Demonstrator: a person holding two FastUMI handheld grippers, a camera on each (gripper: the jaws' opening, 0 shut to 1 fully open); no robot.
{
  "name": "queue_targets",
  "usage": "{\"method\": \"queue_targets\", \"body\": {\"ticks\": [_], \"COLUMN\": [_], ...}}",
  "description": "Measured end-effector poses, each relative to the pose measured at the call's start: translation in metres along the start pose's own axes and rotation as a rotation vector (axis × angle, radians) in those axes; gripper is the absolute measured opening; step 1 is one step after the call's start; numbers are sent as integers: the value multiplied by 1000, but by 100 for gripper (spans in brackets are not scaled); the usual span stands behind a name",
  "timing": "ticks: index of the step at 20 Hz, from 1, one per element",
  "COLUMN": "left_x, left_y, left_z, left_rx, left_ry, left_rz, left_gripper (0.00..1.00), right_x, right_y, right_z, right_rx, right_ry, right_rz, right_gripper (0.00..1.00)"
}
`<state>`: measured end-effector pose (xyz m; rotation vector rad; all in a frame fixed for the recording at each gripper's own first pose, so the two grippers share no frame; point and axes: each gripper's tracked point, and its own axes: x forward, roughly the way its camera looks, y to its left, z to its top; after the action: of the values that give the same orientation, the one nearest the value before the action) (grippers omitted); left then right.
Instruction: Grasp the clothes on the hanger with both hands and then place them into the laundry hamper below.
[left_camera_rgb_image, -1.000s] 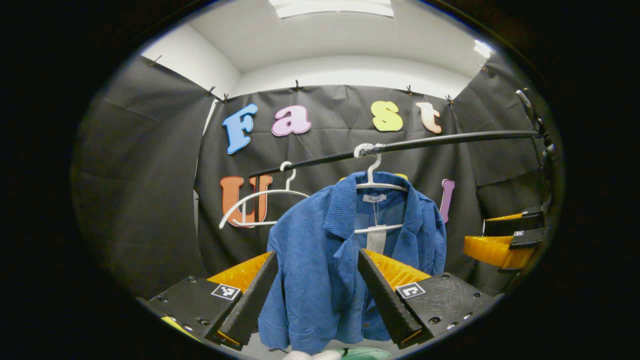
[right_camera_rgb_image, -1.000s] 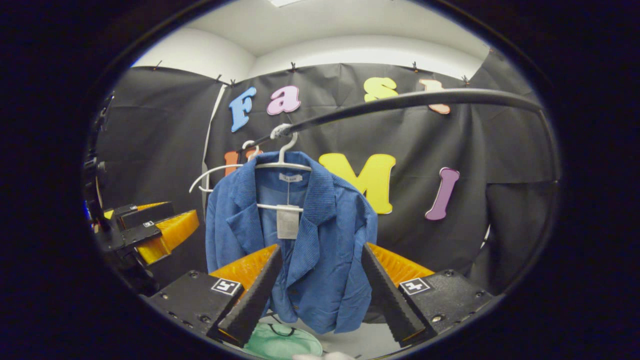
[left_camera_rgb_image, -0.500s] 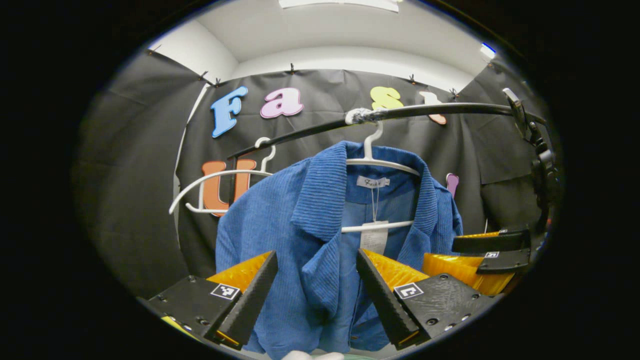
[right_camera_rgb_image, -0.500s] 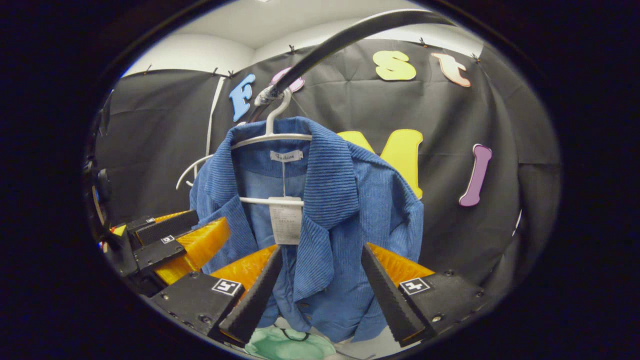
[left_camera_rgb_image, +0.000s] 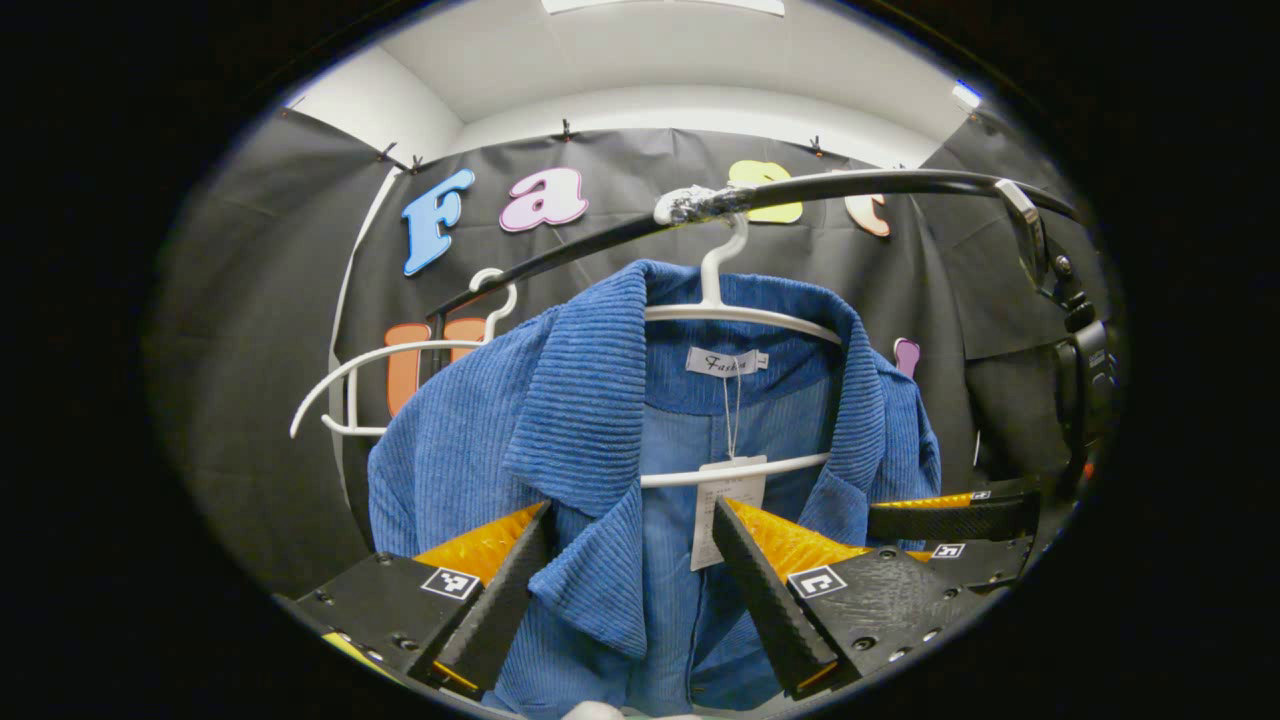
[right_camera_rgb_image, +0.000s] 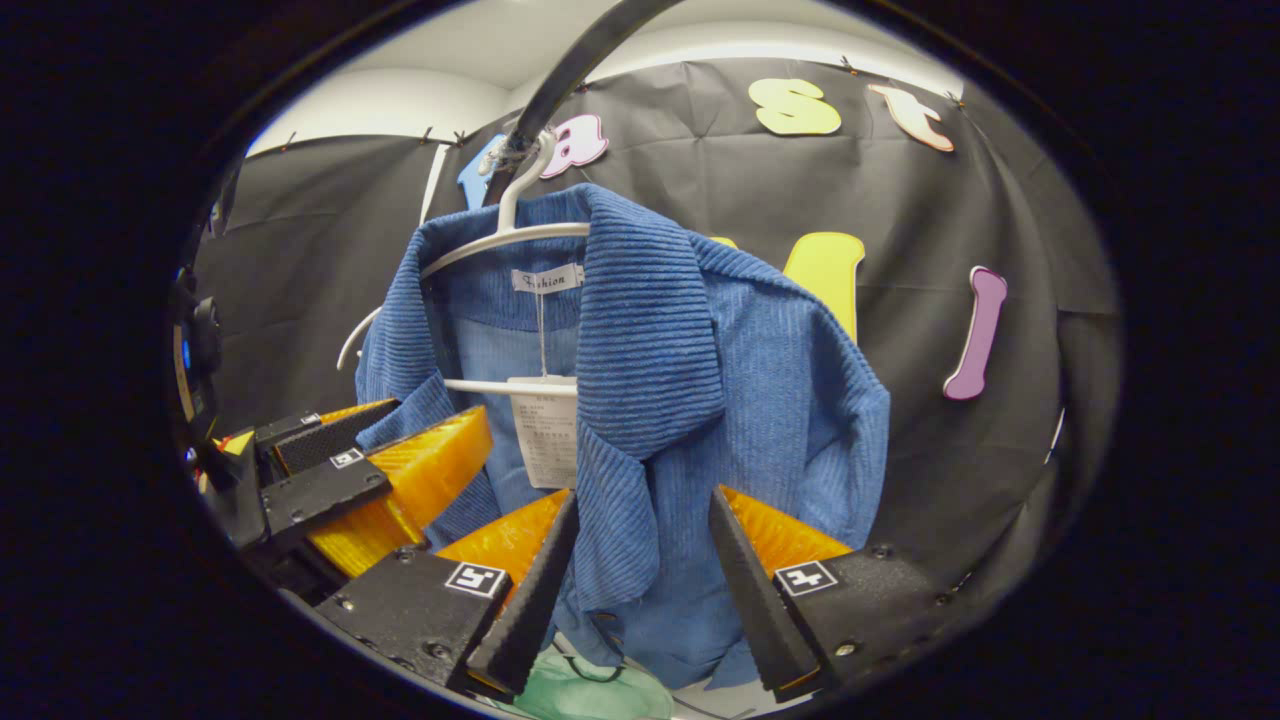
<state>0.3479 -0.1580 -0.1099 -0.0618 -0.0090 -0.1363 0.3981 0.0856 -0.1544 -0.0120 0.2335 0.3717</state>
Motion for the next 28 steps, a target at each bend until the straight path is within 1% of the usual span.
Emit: {"method": "queue_targets", "body": {"ticks": [2,3,4,5,6,8,9,11,12,13,14,15,16,17,18,19,20,23,24,25,26,28], "left_x": [4,5,6,9,11,18,20,21,20,21,22,23,21,21,19,18,19,16,16,15,15,14], "left_y": [0,1,3,6,9,15,15,22,26,30,27,31,37,38,41,42,42,47,48,49,51,58], "left_z": [-4,-6,-6,-9,-10,-18,-22,-25,-25,-26,-27,-27,-29,-31,-31,-31,-30,-30,-30,-30,-30,-29], "left_rx": [-1,1,8,1,-5,-18,-26,-31,-20,-11,-3,11,21,18,17,15,16,31,35,35,40,53], "left_ry": [13,14,17,22,32,56,73,79,73,77,82,82,91,96,102,107,107,111,115,116,118,119], "left_rz": [-2,-2,1,4,13,30,30,53,76,94,84,101,121,119,130,126,123,133,139,144,148,163], "left_gripper": [100,100,89,94,82,57,53,43,37,32,27,22,0,5,6,2,2,2,7,7,2,2], "right_x": [5,8,11,13,14,22,27,27,27,29,28,29,26,24,23,24,22,18,17,15,12,11], "right_y": [7,9,11,12,14,9,6,4,4,3,3,1,1,-1,-2,-5,-6,-14,-14,-14,-14,-15], "right_z": [2,2,2,4,3,4,4,2,2,1,1,0,-1,0,-1,0,0,2,2,4,4,5], "right_rx": [-7,-15,-16,-7,3,13,18,19,20,29,41,53,63,77,97,118,137,139,141,150,162,187], "right_ry": [-9,-9,-7,-9,-10,-9,-7,-5,-5,-2,3,5,14,16,22,27,29,28,27,31,33,31], "right_rz": [14,11,13,10,14,-11,-22,-28,-23,-14,-3,11,28,47,66,75,96,106,117,133,154,197], "right_gripper": [82,78,77,75,75,66,55,31,26,17,13,9,7,6,5,5,5,5,5,5,5,5]}}
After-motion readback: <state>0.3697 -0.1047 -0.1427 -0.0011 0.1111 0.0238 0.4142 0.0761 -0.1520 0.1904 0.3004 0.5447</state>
